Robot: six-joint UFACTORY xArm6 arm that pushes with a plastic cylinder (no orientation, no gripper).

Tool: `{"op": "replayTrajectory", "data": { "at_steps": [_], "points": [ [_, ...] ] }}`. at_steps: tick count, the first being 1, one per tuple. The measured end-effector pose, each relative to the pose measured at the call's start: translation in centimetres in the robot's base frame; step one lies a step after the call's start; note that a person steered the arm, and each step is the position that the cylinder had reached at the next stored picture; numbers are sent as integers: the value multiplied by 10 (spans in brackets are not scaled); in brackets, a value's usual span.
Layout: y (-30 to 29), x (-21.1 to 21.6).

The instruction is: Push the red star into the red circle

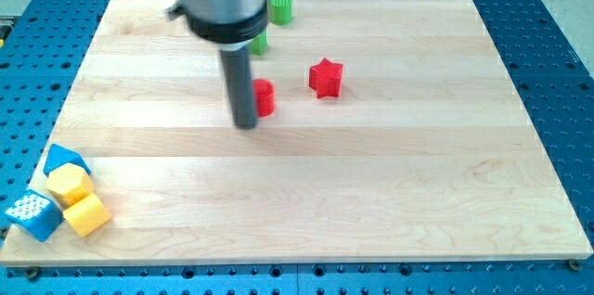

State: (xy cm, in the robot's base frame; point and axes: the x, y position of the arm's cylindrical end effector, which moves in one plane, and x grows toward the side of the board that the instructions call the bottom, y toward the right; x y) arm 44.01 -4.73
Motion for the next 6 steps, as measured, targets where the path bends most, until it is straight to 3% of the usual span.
{"op": "replayTrajectory", "data": {
  "at_steps": [1,2,3,4,5,6],
  "points": [
    [40,31],
    [152,-1],
    [130,-63],
    [52,-57],
    [88,-99],
    [136,-181]
  ]
}}
